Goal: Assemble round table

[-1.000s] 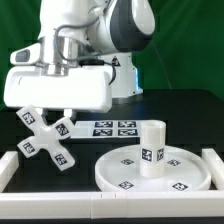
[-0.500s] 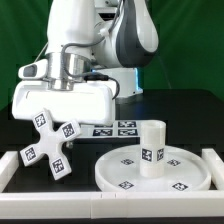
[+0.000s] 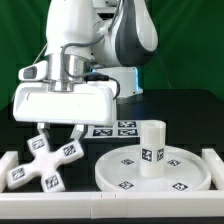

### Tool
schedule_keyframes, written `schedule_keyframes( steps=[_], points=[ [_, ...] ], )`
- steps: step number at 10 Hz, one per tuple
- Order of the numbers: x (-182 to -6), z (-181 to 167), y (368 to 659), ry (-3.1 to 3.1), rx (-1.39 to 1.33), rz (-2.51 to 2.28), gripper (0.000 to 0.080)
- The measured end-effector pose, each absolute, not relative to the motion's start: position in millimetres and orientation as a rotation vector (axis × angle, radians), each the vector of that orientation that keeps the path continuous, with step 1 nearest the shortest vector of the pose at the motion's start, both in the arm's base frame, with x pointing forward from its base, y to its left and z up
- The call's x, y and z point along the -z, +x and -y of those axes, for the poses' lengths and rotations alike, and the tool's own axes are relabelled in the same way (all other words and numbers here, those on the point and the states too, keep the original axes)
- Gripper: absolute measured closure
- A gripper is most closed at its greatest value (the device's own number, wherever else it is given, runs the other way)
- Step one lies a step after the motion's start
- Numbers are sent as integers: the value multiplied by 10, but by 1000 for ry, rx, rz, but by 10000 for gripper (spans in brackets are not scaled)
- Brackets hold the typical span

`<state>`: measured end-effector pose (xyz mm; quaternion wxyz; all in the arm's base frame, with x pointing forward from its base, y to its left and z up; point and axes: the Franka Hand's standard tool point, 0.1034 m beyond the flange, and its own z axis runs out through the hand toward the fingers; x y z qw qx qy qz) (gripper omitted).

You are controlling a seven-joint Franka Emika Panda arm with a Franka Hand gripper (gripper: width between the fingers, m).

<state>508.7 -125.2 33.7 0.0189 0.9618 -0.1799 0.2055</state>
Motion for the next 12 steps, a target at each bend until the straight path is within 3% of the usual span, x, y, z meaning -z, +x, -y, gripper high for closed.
schedule_keyframes(
  steps=[3,5,7,8,12],
  points=[
    [-384,1167,4992,2999,-620,552,154],
    [-592,1100,5034,3070,-556,532,151],
    [-896,1055,5292,3136,-527,451,151],
    [-952,1089,5417,3134,-546,414,151],
    [-929,1138,5426,3103,-585,417,151]
  ],
)
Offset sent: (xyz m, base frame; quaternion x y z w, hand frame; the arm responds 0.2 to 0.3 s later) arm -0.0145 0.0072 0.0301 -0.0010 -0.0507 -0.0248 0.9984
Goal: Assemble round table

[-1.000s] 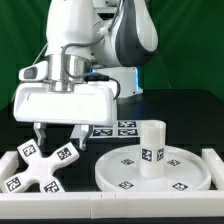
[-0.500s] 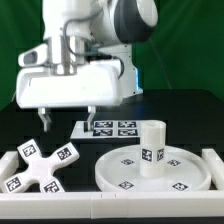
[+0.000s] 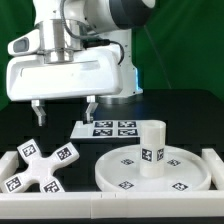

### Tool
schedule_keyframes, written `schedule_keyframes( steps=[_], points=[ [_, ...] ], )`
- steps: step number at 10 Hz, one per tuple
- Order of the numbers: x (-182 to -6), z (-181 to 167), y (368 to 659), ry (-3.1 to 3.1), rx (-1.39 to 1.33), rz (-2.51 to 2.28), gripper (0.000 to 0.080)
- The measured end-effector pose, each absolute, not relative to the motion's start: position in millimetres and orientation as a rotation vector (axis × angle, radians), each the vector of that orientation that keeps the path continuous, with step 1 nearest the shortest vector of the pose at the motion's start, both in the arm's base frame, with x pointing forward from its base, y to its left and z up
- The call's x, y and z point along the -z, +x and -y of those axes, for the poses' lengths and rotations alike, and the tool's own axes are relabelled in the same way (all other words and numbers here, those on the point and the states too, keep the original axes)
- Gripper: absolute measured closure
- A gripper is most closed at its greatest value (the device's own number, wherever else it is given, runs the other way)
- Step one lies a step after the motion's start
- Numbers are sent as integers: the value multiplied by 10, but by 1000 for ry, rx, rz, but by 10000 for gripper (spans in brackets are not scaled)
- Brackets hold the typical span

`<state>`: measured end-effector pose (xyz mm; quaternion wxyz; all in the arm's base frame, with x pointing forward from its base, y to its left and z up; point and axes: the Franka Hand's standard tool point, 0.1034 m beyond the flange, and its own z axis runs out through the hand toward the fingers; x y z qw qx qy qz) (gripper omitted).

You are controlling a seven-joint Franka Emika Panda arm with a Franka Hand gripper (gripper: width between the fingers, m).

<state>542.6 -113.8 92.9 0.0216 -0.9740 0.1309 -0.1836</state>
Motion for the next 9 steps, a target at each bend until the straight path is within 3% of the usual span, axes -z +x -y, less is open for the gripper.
schedule_keyframes(
  steps=[1,5,9],
  points=[
    [-916,1120,5407,-2992,459,-401,151],
    [-1142,1283,5742,-2979,591,-456,151],
    [-1108,1407,5735,-3028,915,-524,151]
  ],
)
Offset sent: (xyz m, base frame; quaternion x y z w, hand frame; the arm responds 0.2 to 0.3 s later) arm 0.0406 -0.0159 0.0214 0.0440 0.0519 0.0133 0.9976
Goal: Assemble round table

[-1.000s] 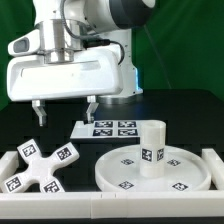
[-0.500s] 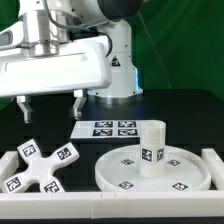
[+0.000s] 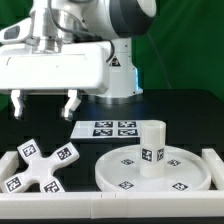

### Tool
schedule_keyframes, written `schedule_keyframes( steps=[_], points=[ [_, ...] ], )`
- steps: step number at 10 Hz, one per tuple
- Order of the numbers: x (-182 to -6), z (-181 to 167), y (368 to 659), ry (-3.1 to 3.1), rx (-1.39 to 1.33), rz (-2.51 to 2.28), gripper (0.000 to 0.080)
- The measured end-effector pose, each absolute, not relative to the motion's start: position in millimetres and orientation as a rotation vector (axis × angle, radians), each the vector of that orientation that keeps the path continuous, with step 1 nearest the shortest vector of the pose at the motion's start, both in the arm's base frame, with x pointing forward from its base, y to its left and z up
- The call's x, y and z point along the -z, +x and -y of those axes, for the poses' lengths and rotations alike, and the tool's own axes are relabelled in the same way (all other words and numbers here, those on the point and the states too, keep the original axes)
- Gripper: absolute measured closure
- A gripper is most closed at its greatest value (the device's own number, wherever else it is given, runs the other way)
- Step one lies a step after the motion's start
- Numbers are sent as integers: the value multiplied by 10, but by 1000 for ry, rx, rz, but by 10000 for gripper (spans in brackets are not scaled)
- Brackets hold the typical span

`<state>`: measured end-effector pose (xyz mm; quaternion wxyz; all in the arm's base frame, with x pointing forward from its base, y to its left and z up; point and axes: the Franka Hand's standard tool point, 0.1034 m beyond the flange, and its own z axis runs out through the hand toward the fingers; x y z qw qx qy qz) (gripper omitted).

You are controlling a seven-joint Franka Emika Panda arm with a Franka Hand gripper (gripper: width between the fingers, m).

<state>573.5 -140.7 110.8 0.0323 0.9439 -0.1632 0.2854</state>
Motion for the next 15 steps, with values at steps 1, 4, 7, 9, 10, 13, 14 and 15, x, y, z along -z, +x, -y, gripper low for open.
schedule_keyframes(
  steps=[1,4,7,9,10,13,14,15],
  points=[
    [-1098,1401,5732,2910,-872,504,151],
    [-1068,1273,5799,3043,-728,525,151],
    [-1128,1005,6003,3323,-136,765,151],
    [-1070,1051,6021,3376,63,765,151],
    [-1084,988,5971,3409,205,750,151],
    [-1121,1118,5985,3438,539,632,151],
    [-1179,1155,6021,3419,658,594,151],
    [-1186,1170,6120,3385,684,547,151]
  ],
)
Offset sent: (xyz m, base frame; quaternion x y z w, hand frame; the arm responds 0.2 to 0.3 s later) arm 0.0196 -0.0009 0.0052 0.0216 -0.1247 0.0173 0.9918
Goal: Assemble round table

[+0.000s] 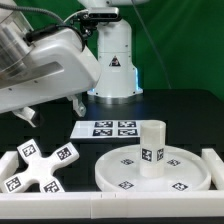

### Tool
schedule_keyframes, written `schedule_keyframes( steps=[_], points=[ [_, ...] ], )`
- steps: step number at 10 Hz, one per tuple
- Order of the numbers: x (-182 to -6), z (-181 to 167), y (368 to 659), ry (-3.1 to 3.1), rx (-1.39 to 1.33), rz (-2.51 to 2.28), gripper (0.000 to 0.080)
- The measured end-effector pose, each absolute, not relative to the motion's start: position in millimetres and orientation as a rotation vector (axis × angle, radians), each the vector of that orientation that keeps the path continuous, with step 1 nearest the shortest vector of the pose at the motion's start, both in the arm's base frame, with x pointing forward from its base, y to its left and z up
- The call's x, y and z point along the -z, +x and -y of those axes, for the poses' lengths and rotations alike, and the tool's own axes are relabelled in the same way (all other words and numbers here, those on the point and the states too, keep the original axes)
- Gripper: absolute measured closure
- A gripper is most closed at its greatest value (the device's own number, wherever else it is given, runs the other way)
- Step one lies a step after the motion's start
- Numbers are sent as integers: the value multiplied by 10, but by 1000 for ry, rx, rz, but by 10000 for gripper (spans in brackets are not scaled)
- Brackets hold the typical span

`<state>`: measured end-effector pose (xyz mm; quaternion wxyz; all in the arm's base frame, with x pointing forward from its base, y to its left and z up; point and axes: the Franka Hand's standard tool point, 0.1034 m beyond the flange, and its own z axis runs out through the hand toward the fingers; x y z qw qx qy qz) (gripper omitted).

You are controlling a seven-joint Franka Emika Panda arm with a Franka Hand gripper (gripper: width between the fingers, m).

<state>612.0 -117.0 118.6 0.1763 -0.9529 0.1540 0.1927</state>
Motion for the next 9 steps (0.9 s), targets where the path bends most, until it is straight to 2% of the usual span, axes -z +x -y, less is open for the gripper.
schedule_keyframes(
  steps=[5,7,8,9],
  points=[
    [-1140,1141,6131,-2704,-558,-373,151],
    [-1056,1311,6147,-2721,-736,-320,151],
    [-929,1423,6330,-2751,-677,-252,151],
    [-816,1544,6369,-2771,-612,-223,151]
  ],
)
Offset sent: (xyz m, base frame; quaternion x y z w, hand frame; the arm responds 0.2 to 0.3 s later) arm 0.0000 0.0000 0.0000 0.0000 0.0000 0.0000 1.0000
